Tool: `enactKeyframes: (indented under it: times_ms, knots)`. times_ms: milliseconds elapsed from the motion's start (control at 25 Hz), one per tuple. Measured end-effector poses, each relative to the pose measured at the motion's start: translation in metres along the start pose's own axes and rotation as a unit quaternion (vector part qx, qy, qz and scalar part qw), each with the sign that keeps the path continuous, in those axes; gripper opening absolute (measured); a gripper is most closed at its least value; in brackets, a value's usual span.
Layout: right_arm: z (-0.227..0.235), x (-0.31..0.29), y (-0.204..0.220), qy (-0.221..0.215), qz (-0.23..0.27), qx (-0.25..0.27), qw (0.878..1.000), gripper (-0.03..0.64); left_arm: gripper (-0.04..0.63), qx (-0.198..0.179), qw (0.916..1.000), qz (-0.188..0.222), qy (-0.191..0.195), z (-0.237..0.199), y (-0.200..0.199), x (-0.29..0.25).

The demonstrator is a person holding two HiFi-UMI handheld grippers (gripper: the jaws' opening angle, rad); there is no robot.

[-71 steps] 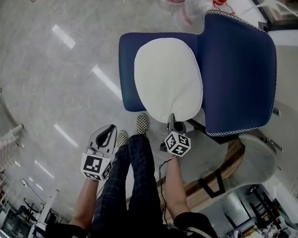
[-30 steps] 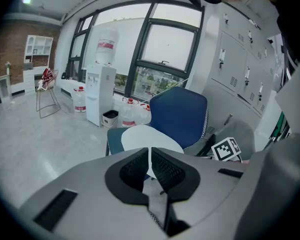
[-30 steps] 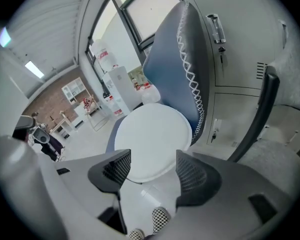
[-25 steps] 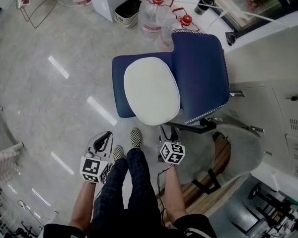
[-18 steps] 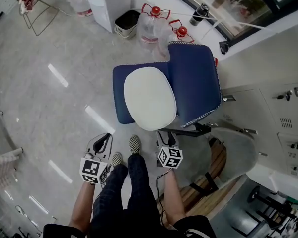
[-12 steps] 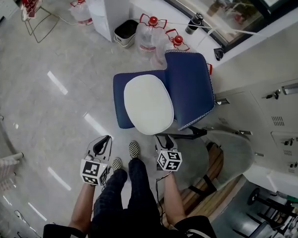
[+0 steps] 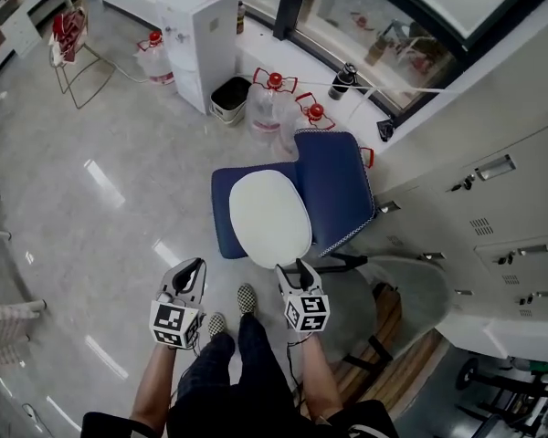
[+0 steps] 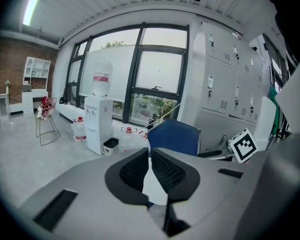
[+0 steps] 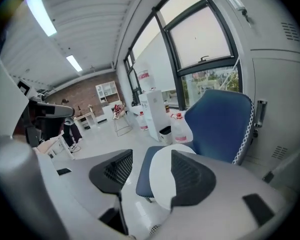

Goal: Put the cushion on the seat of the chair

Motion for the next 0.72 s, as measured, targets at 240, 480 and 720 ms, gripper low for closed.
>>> enactKeyframes:
  times_ms: [240, 480, 720]
  knots:
    - [-0.021, 0.027, -0.048, -0.003, 0.038, 0.027, 0.999, 0.236, 0.032, -0.013, 0.9998, 0.017, 0.005, 0.008, -0.027, 0.02]
    - [-0.04, 0.055, -0.089, 0.003, 0.08, 0.044, 0.996, 0.165, 0.032, -0.021, 0.999, 0.038, 0.011, 0.019, -0.055, 0.04]
    - [-0.064, 0.085, -0.123, 0.003, 0.114, 0.061, 0.992, 0.11, 0.032, -0.031, 0.9978, 0.057, 0.012, 0.027, -0.081, 0.069]
Point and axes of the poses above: the fingertips, and each gripper's own axes: x backward along the fingers, z to its right, y out of its underside, the point moved 8 cm from there along x, backward along the fingers, and after that the axes turned 8 degrees about x, right-handed, at the moved point
